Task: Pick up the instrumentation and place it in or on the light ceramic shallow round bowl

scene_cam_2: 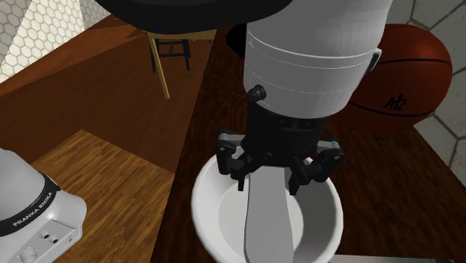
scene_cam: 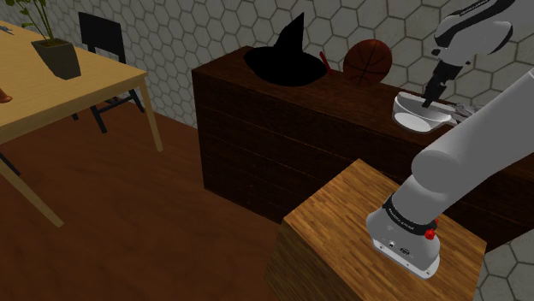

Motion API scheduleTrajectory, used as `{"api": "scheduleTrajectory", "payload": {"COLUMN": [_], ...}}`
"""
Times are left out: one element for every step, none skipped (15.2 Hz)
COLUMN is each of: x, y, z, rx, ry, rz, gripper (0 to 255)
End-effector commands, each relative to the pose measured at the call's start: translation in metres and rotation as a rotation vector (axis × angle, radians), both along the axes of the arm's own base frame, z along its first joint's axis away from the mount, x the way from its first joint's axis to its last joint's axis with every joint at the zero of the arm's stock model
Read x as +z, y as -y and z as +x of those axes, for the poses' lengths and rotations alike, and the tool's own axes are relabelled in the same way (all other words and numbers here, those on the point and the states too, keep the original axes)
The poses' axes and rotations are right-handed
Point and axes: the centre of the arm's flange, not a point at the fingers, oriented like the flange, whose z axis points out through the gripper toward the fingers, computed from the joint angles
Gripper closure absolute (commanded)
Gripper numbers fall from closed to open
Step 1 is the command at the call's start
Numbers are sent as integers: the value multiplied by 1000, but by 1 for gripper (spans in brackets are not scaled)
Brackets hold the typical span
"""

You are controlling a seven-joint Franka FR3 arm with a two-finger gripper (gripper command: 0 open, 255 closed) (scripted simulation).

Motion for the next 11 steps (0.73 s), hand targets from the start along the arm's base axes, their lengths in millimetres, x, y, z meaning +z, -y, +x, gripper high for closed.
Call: {"api": "scheduleTrajectory", "payload": {"x": [-6,-6,-6,-6,-6,-6,-6,-6,-6,-6,-6], "y": [0,0,0,0,0,0,0,0,0,0,0], "z": [-1,-1,-1,-1,-1,-1,-1,-1,-1,-1,-1], "rx": [0,0,0,0,0,0,0,0,0,0,0], "ry": [1,0,1,1,1,1,1,1,1,1,1], "rz": [-1,-1,-1,-1,-1,-1,-1,-1,-1,-1,-1], "gripper": [255,255,255,255,255,255,255,255,0,0,0]}}
